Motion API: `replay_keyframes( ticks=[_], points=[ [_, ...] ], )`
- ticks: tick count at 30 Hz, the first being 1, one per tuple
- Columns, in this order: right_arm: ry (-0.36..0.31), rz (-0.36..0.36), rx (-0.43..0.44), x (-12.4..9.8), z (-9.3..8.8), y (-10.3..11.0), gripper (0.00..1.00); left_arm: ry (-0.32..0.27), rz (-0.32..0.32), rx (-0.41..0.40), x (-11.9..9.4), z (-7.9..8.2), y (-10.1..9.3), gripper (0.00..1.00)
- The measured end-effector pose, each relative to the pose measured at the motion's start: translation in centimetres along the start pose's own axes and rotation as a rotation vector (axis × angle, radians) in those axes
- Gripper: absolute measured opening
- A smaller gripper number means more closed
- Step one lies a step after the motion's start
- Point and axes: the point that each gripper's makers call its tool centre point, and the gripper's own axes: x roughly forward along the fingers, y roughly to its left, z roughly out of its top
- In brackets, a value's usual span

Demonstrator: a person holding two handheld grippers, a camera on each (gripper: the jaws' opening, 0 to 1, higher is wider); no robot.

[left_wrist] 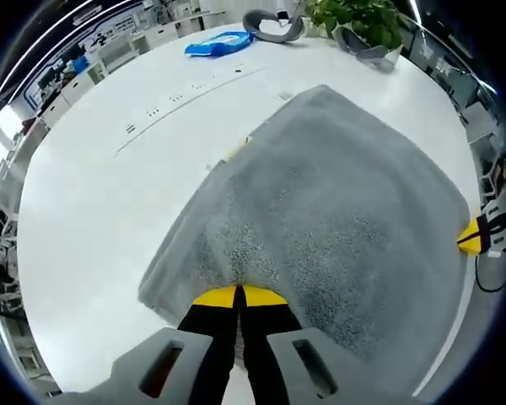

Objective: Fold the towel on the table until its edges align and the towel forms a compact rectangular stack.

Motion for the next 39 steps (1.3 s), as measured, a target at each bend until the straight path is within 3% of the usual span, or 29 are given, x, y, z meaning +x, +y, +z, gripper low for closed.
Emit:
replay_keyframes(
  ticks=[11,17,21,22,29,30,32,34,37,39],
  points=[
    [0.017,0.036,-0.007,-0.1,-0.3,1.3,0.00,0.016,0.032,0.057,0.2,1.1,-0.2,0.00],
    [0.019,0.041,-0.022,-0.2,-0.5,1.8,0.00,0.024,0.030,0.041,0.3,1.2,-0.1,0.00],
    [0.024,0.048,-0.026,-0.2,-0.5,1.7,0.00,0.043,0.085,0.053,0.3,1.2,-0.2,0.00],
    [0.019,0.059,-0.016,-0.2,-0.5,1.6,0.00,0.040,0.091,0.075,0.2,1.2,-0.3,0.00],
    [-0.013,0.169,0.082,-0.4,-0.4,1.5,0.00,0.037,0.107,0.032,-0.1,1.0,0.3,0.01],
    [-0.017,0.174,0.074,-0.5,-0.3,1.4,0.00,0.031,0.122,0.021,-0.5,0.9,0.7,0.01],
    [-0.028,0.170,0.051,-0.8,-0.2,1.4,0.00,-0.042,0.154,0.020,-1.4,1.8,1.6,0.01],
    [-0.068,0.154,-0.001,-1.3,0.6,1.2,0.01,-0.125,0.122,-0.022,-2.5,2.5,1.6,0.01],
    [-0.080,0.175,-0.025,-2.0,1.2,1.7,0.04,-0.186,0.059,-0.066,-4.4,2.6,0.9,0.07],
    [-0.080,0.183,-0.088,-2.4,1.4,1.8,0.04,-0.196,0.060,-0.050,-5.6,1.9,0.2,0.10]
  ],
)
